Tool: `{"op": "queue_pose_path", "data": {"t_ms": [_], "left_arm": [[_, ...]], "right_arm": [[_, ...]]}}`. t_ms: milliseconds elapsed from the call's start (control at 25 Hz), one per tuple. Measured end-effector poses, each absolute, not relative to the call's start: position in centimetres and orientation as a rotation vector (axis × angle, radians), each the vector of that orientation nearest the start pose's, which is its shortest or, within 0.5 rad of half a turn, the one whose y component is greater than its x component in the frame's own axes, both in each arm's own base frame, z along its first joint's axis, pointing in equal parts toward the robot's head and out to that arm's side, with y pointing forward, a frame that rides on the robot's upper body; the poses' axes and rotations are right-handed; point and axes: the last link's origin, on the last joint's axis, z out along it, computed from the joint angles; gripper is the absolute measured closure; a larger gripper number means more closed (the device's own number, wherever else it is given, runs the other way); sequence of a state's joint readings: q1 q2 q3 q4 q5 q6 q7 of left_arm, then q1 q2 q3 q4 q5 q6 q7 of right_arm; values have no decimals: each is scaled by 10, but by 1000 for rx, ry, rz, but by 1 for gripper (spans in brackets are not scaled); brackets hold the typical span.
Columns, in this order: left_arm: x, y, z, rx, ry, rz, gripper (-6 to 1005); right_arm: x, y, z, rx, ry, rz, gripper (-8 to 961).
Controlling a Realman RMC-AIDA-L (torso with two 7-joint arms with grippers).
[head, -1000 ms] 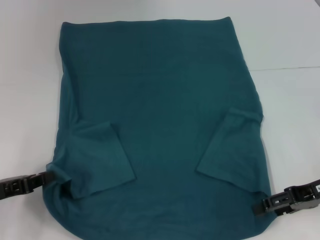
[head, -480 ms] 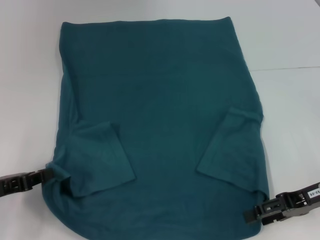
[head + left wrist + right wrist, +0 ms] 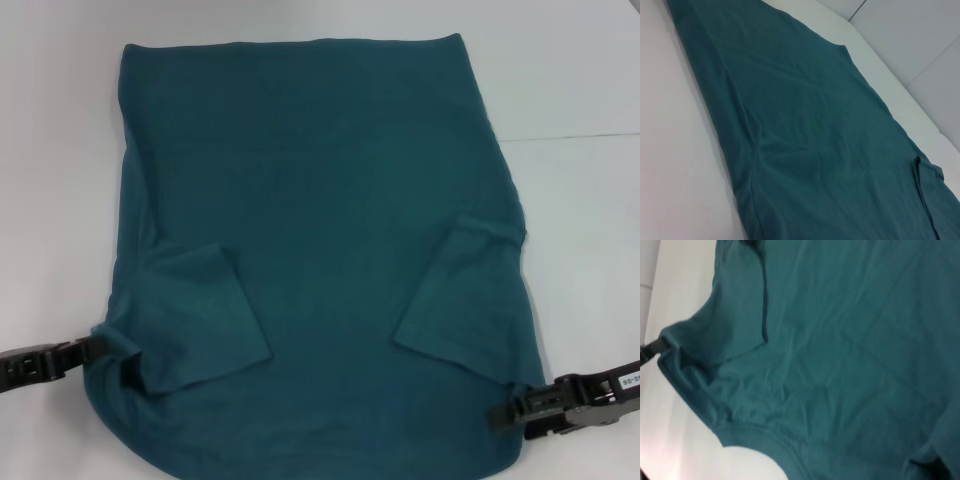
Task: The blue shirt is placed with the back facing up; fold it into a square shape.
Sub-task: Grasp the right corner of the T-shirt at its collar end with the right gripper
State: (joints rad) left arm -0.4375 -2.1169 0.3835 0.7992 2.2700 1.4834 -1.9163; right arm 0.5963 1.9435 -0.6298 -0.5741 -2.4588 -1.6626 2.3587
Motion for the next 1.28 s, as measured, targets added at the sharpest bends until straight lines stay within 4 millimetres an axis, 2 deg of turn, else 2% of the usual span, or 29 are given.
{"op": "queue_pose_path", "data": {"t_ms": [400,960,1280], "left_arm": [[-334,308,33,-2220,-1464,-616,932],[-333,309,34,-2222,-1458,-615,929],[-333,311,34,-2218,-1453,-610,927]], "right_arm": [[323,310,31,-2271,2068,280,38],[339,297,35,-2160,2114,404,39],[343,290,27,-2149,2144,447,38]]}}
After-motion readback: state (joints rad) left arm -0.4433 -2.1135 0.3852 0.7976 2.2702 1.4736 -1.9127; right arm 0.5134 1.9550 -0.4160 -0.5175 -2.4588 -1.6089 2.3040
